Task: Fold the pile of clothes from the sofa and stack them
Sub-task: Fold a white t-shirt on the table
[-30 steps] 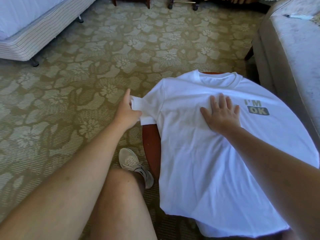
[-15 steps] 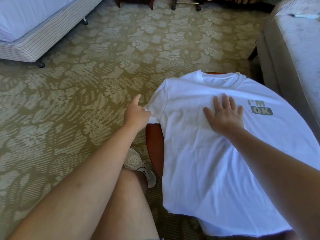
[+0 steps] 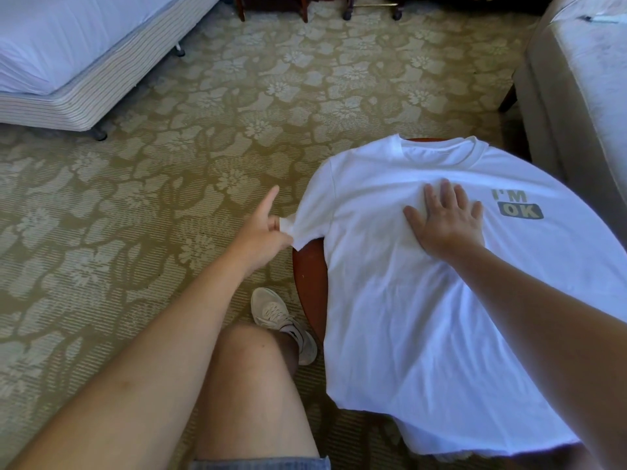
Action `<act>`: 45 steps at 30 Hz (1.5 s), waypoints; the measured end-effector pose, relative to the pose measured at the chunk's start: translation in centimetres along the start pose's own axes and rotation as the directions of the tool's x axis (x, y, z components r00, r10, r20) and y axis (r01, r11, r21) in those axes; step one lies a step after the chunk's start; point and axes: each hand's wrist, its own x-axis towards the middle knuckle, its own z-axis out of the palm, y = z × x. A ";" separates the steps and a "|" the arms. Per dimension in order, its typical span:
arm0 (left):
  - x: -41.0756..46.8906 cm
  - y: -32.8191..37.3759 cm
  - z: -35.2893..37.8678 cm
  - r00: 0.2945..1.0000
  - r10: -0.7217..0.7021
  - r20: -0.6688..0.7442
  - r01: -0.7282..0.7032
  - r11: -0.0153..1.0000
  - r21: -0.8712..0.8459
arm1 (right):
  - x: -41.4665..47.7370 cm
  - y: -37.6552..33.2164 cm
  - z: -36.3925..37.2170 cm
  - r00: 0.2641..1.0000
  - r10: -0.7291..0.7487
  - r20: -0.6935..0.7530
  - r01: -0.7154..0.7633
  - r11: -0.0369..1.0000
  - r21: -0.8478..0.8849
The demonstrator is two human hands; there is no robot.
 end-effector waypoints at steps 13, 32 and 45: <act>3.5 -2.3 1.4 0.877 -0.475 0.070 0.479 0.876 -0.049 | 0.1 0.0 0.0 1.000 0.004 0.003 -0.004 1.000 0.001; 7.7 -0.6 0.9 0.991 -0.135 -0.017 0.122 0.939 -0.322 | 0.6 -0.3 0.0 0.999 0.015 0.030 -0.014 0.999 -0.040; 8.0 -0.3 -0.3 0.980 0.028 -0.196 -0.012 0.997 0.080 | 2.3 -0.6 -0.6 0.995 -0.034 0.095 0.037 0.999 -0.030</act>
